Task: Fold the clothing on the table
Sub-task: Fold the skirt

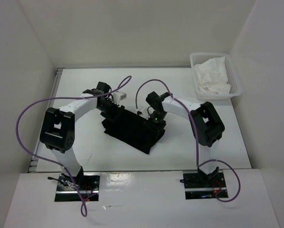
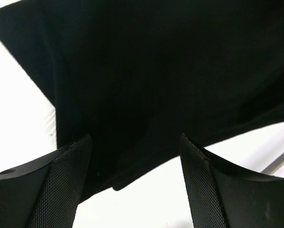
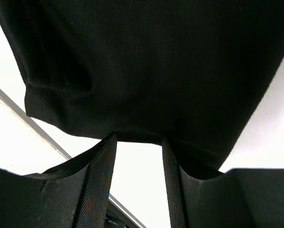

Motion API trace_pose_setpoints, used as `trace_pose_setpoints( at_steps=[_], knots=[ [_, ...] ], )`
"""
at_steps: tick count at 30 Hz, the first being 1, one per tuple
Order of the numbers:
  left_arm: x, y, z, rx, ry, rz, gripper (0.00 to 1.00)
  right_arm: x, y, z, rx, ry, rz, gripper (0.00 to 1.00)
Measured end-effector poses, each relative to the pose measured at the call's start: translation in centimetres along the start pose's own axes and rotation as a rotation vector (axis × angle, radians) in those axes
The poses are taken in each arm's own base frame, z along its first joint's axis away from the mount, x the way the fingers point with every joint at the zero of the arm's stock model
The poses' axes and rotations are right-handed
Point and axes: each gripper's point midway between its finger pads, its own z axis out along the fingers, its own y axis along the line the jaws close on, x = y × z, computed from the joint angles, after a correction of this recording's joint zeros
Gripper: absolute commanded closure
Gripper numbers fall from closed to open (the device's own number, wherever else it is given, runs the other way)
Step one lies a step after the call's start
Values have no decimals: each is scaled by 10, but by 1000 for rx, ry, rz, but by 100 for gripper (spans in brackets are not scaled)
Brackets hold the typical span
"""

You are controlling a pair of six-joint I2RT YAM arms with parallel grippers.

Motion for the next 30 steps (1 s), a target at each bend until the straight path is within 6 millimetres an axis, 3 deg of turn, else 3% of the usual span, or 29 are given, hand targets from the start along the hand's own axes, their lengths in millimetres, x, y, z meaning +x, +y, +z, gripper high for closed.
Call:
trace_pose_setpoints(
  at_steps=[6,13,19,25,30],
  knots=[
    [1,-4,15,-32,23,16,19,3,0,8,-16,23,14,52],
    [17,-2,31,-66,76,-6,19,7,0,15,-23,51,51,52],
    [18,0,33,-83,77,-21,20,4,-9,14,58,69,97,52],
    [18,1,33,-92,75,-37,20,-6,-42,6,211,53,149,52],
    [18,1,33,-92,74,-41,20,-15,-97,-11,339,-10,258,52]
  ],
)
